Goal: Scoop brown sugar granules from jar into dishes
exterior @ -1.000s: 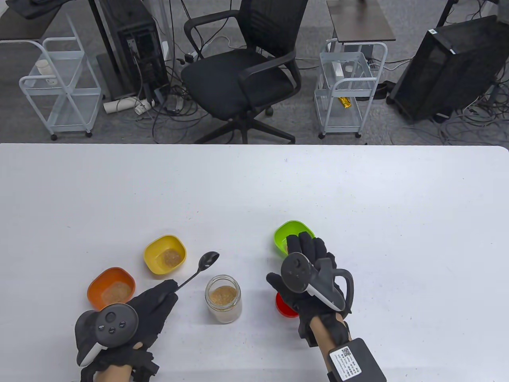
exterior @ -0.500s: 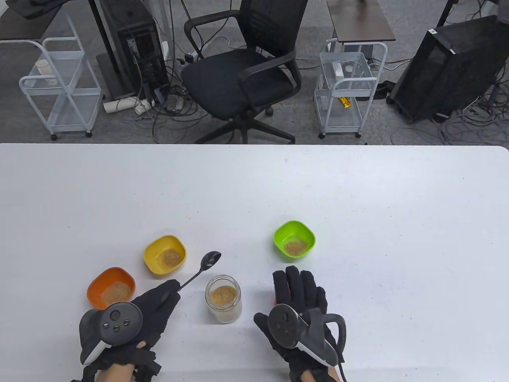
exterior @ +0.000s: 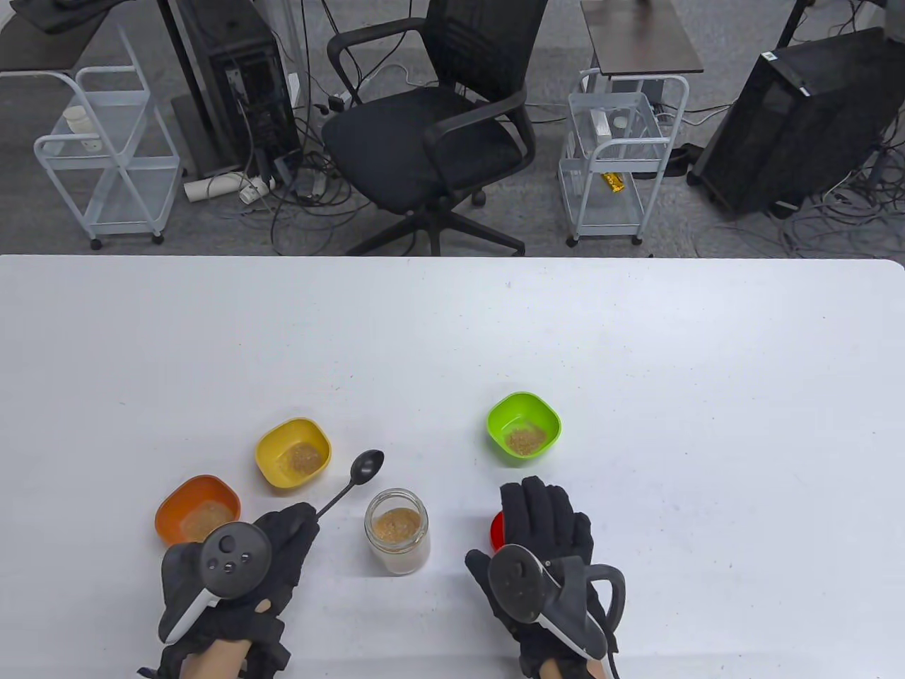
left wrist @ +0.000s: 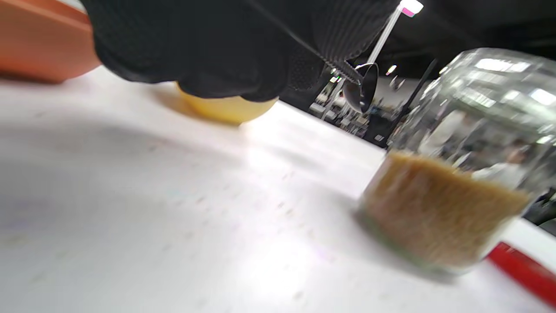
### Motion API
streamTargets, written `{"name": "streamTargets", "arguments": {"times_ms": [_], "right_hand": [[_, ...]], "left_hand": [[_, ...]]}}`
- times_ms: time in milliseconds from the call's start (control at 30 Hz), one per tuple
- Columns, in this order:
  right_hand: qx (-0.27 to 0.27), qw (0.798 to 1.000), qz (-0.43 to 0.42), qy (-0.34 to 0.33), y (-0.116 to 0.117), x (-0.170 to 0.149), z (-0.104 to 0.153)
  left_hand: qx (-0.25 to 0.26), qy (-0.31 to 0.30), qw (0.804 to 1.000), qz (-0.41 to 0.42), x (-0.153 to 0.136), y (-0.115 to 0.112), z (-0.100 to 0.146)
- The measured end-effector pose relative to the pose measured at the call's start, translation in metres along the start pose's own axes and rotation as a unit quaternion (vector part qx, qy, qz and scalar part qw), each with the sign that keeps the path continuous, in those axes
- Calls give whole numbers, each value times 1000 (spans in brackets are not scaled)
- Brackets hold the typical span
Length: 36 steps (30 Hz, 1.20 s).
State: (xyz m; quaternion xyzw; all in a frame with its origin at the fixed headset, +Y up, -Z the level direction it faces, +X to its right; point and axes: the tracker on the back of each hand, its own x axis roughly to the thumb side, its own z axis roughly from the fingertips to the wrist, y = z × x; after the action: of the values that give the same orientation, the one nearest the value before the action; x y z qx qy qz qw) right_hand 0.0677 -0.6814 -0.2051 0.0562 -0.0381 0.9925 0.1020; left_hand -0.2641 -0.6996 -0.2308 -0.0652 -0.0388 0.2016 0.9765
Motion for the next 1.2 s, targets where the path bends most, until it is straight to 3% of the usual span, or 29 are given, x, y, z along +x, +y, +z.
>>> {"name": "streamTargets", "arguments": {"times_ms": [100,467,767,900,1033,1067,1167,1200], "right_hand": [[4,1000,14,-1,1,1,0],[9,1000,10,-4,1,1,-1],[21,1000,10,-5,1,2,-2],[24,1000,8,-6,1,2,-2],[26,1000,2,-6,1,0,-2],[26,1000,1,-5,1,0,-2],[26,1000,1,-3,1,-1,-3],[25,1000,-1,-2,1,-2,-3]], "left_hand": [[-40,32,998,-35,-1,-9,-6],[-89,64,989,-102,7,-22,-16],[-75,52,981,-171,23,-31,-19],[-72,48,984,-157,21,-29,-17],[-43,13,993,-112,23,-21,-11],[-43,-21,995,-89,24,-21,-9],[-99,-116,988,-18,29,-22,-9],[-107,-121,987,-9,31,-22,-8]]}}
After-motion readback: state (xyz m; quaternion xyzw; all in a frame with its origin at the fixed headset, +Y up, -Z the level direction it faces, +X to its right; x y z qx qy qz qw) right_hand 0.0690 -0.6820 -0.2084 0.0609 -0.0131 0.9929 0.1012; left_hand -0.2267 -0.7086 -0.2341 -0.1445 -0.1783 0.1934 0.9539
